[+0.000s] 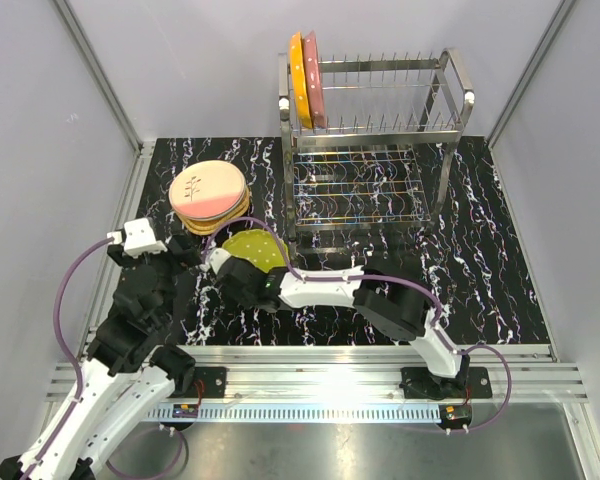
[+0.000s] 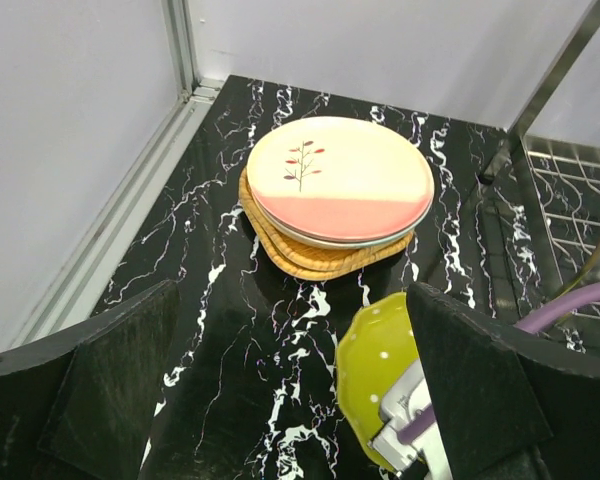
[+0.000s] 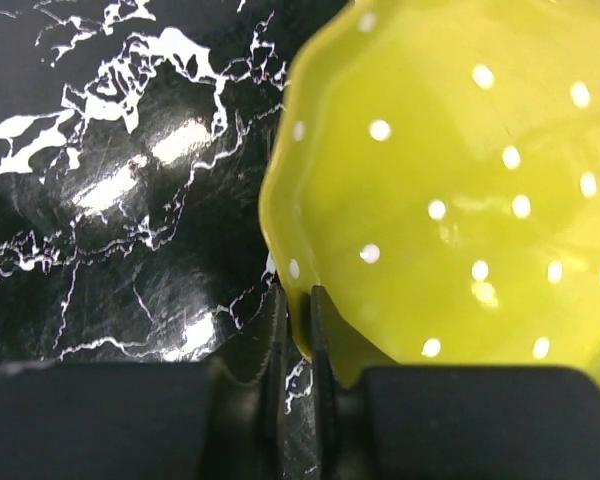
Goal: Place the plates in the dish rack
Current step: Grab a plate with the right arm
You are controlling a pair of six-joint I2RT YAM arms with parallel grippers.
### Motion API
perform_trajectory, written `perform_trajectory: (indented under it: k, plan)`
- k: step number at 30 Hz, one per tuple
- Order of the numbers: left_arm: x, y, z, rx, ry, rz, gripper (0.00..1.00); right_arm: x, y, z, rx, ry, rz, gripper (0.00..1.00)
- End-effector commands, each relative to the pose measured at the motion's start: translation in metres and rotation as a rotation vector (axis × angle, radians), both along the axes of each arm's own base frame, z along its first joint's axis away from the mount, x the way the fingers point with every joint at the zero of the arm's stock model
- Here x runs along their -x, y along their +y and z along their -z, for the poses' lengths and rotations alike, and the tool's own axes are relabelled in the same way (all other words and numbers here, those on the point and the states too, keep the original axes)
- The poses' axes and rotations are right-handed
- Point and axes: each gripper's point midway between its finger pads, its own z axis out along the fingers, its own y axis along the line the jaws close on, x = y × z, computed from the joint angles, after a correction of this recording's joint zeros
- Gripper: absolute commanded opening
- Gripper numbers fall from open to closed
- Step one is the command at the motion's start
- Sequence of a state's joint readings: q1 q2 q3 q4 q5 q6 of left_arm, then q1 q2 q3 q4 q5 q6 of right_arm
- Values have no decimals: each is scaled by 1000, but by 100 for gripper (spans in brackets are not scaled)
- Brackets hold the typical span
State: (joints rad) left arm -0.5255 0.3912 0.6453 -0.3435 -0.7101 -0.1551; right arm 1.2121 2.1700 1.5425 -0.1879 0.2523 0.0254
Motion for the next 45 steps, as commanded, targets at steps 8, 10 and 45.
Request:
perform_trajectory:
  k: [8,10,45]
  plan:
    - [-6,-14,-10,37,-23,54,99,42,-24,-37,-126,59,71,0]
    - [-7,-13,-9,39,-18,48,99,47,-31,-36,-136,62,87,0]
    - [5,-226,118,581,623,857,99,58,-118,-120,-530,2,411,0]
